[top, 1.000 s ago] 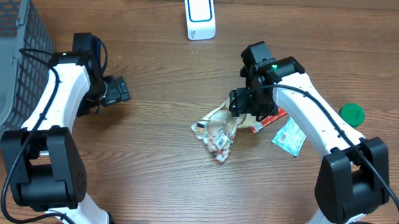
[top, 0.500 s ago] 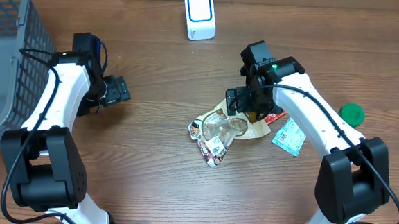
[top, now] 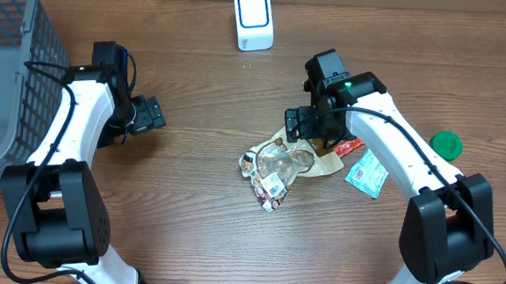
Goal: Scan the item barcode
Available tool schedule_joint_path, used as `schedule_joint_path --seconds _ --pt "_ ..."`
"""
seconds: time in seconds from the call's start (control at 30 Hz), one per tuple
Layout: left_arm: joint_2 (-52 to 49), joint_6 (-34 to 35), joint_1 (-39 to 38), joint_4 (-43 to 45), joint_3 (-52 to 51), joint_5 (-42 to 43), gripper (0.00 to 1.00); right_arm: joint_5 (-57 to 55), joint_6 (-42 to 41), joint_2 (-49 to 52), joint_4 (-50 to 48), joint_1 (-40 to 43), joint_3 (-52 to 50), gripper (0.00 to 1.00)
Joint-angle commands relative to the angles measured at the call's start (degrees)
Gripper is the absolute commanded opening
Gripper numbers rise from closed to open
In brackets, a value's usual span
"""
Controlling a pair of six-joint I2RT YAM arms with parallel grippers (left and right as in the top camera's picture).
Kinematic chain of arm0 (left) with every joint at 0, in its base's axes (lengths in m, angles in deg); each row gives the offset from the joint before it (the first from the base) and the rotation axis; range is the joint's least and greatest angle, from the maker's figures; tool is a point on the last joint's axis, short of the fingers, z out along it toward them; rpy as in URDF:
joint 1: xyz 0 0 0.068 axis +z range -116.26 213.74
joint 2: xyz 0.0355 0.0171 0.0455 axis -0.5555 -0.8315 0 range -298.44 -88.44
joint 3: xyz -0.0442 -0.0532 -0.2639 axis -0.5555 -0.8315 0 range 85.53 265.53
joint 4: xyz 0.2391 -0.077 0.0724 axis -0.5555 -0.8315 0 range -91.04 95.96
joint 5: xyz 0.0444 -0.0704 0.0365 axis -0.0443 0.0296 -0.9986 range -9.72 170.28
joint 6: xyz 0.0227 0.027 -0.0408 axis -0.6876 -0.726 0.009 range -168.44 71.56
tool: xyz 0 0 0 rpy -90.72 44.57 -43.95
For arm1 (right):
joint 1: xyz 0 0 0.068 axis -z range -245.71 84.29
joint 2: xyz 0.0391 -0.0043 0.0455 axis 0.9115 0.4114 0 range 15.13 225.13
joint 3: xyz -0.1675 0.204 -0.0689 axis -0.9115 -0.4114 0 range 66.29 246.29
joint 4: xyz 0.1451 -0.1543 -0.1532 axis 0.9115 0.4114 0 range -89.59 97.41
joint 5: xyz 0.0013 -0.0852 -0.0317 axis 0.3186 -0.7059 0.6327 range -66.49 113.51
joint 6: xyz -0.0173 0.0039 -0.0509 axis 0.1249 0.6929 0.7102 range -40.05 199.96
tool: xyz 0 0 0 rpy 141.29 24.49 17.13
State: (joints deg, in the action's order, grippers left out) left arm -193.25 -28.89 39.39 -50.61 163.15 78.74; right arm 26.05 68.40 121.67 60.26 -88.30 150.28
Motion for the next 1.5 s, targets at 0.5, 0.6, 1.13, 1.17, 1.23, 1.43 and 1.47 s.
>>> schedule_joint_path --seconds 0.5,0.6,1.13,1.17,1.23,1.43,1.47 --pt "-0.48 0.33 -0.13 0.04 0.85 0.28 1.0 -0.55 -0.04 -5.16 -0.24 -0.26 -0.42 1.0" --pt "-0.48 0.35 -0.13 0.04 0.85 0.28 1.0 -0.57 -0.04 -8.79 -0.24 -0.26 -0.42 1.0" --pt "-0.48 0.33 -0.13 0.04 0.85 0.28 1.0 -0.55 -0.04 -32.94 -0.2 -0.2 -0.42 1.0" --pt "-0.48 0.33 -0.13 0.04 0.85 0.28 1.0 -0.57 -0.04 -34.12 -0.2 -0.2 -0.42 1.0" --pt "-0.48 0.35 -0.13 0.04 0.85 0.28 1.0 -0.57 -0.04 -36.76 -0.2 -0.2 -0.42 1.0" --pt "-0.48 0.35 -0.13 0.04 0.85 0.28 1.0 -0.57 -0.04 -44.78 -0.17 -0.2 -0.42 1.0" --pt "-0.48 0.33 -0.13 0.04 0.85 0.28 1.0 -0.55 -0.04 -46.47 -0.17 -0.2 -0.42 1.0"
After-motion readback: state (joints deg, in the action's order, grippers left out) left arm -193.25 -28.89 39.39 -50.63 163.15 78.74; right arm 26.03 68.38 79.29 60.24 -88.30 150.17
